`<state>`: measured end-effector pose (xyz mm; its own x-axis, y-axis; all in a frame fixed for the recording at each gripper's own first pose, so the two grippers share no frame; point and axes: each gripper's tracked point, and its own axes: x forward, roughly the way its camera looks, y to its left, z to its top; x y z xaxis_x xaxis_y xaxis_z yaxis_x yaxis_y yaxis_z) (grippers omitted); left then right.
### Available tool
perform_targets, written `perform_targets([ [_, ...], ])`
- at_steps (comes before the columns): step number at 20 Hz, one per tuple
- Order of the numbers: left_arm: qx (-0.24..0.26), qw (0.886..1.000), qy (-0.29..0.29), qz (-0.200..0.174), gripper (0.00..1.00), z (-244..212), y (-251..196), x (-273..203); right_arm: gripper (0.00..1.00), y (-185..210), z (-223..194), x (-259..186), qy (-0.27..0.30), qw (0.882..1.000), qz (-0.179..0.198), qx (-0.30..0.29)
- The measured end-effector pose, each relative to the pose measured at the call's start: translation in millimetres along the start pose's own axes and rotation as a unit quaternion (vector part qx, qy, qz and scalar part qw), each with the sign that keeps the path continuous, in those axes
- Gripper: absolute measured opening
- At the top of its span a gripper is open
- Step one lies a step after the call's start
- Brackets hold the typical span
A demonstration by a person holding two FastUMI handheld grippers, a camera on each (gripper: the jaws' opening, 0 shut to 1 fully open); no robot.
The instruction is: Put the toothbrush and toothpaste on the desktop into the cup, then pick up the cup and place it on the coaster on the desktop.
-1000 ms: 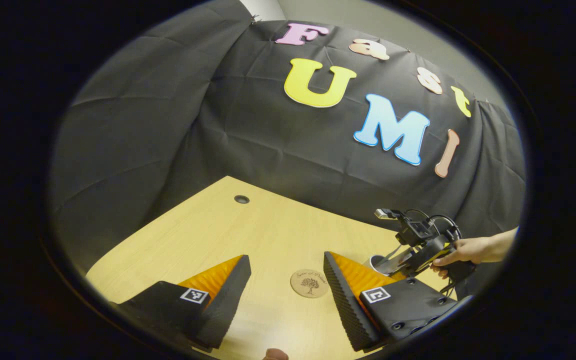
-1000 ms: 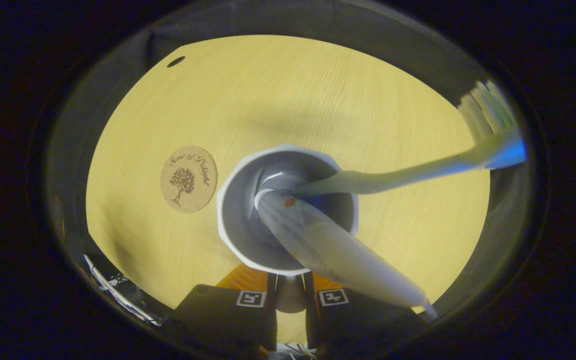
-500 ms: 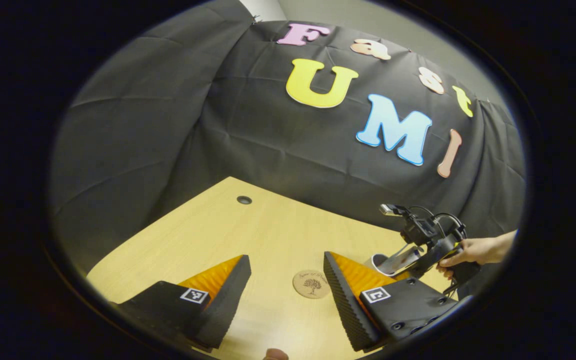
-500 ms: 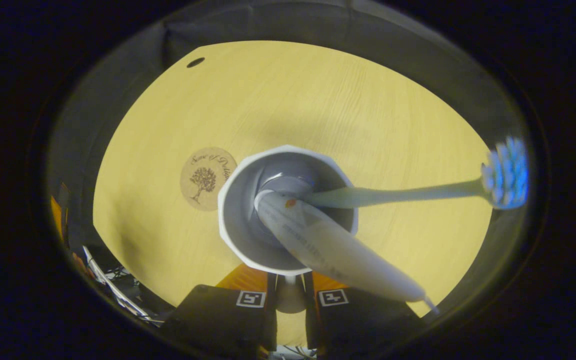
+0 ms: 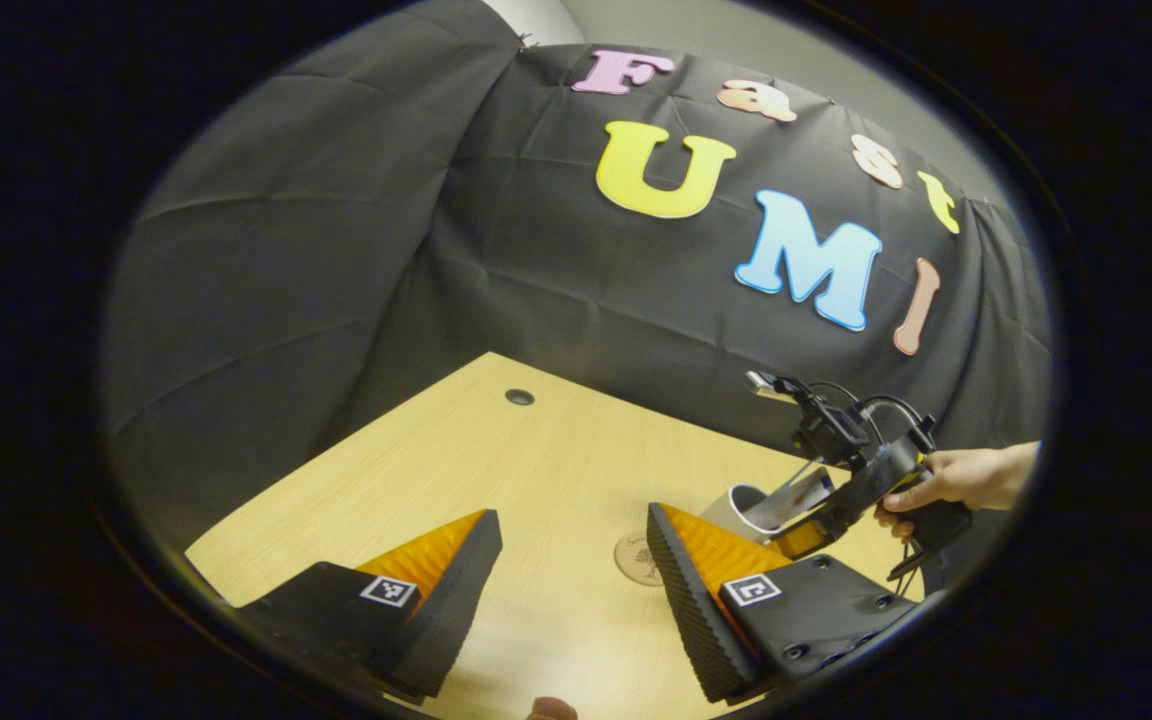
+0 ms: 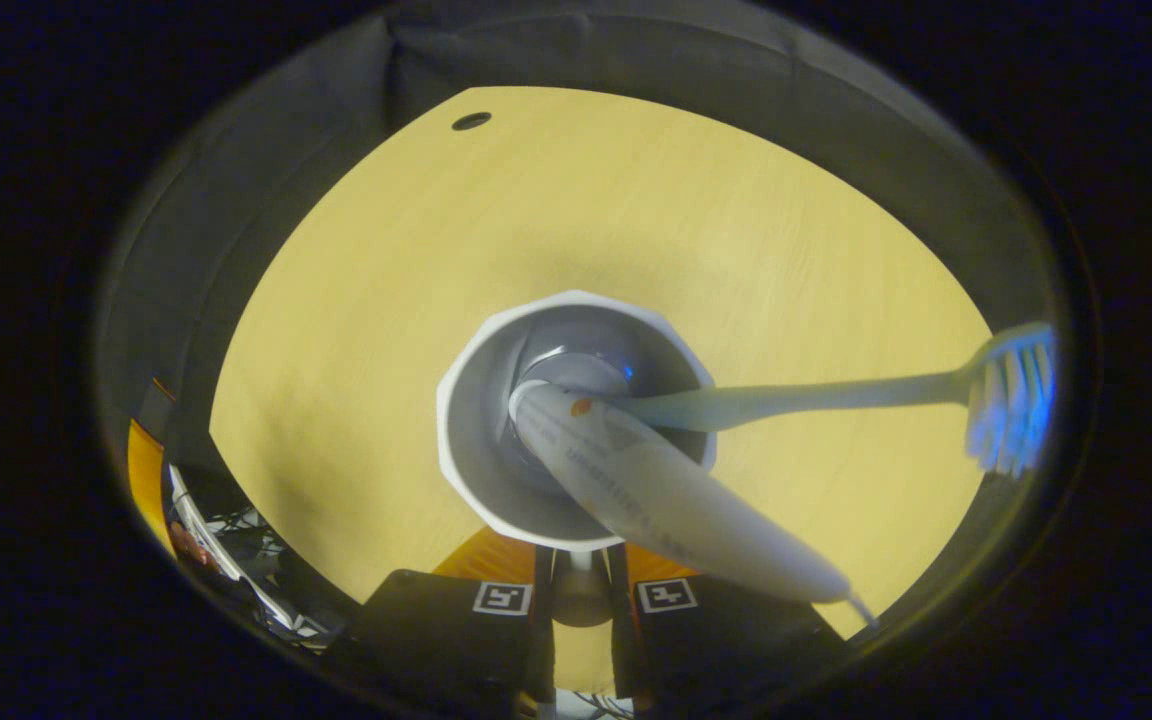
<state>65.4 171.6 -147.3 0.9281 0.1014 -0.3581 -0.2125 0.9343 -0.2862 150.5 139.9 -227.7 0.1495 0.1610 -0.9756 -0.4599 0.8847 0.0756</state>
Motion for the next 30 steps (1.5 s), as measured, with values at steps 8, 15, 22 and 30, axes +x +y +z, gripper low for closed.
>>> perform_targets([
  [8,-0.015,0.999,0.001,0.035,0.95,-10,36,-29,0.25,14,8,3,0.008,1.0,-0.014,-0.027],
  [15,-0.023,0.999,0.003,0.042,0.95,-10,45,-32,0.25,11,6,1,0.026,0.998,-0.035,-0.034],
  [22,-0.015,0.999,0.005,0.028,0.95,-9,35,-30,0.25,12,5,0,0.042,0.998,-0.035,-0.033],
  [30,-0.026,0.999,0.002,0.023,0.95,-11,38,-37,0.65,14,11,-6,0.047,0.999,-0.023,-0.011],
])
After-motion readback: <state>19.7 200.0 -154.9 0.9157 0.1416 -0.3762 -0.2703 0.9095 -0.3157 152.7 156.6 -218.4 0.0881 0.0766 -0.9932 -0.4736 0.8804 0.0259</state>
